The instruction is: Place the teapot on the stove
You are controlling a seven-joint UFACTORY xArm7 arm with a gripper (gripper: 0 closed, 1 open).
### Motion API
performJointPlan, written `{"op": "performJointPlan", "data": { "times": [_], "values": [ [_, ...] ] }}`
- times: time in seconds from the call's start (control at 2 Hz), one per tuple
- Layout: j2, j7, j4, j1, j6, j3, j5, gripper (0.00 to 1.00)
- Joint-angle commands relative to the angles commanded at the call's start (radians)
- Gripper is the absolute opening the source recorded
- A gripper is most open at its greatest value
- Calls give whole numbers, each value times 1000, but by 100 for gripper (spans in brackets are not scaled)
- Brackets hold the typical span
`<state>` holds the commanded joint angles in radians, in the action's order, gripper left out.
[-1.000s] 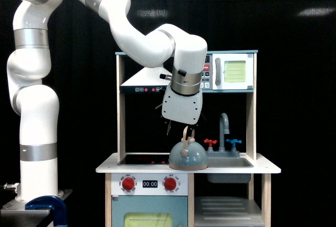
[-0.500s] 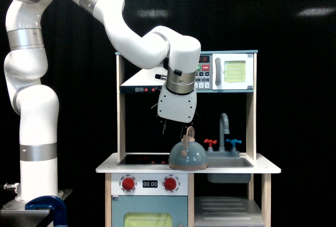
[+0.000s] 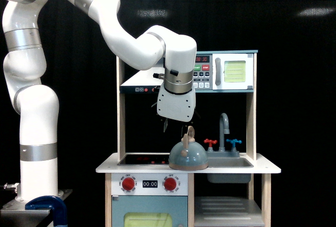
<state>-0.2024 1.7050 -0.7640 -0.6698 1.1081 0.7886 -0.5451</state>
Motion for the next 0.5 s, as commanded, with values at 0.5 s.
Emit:
{"op": "performJointPlan", "data": {
  "times": [0.5],
  "values": [
    [96,23,-27,-21,-40,-53,-108,100]
  ]
}}
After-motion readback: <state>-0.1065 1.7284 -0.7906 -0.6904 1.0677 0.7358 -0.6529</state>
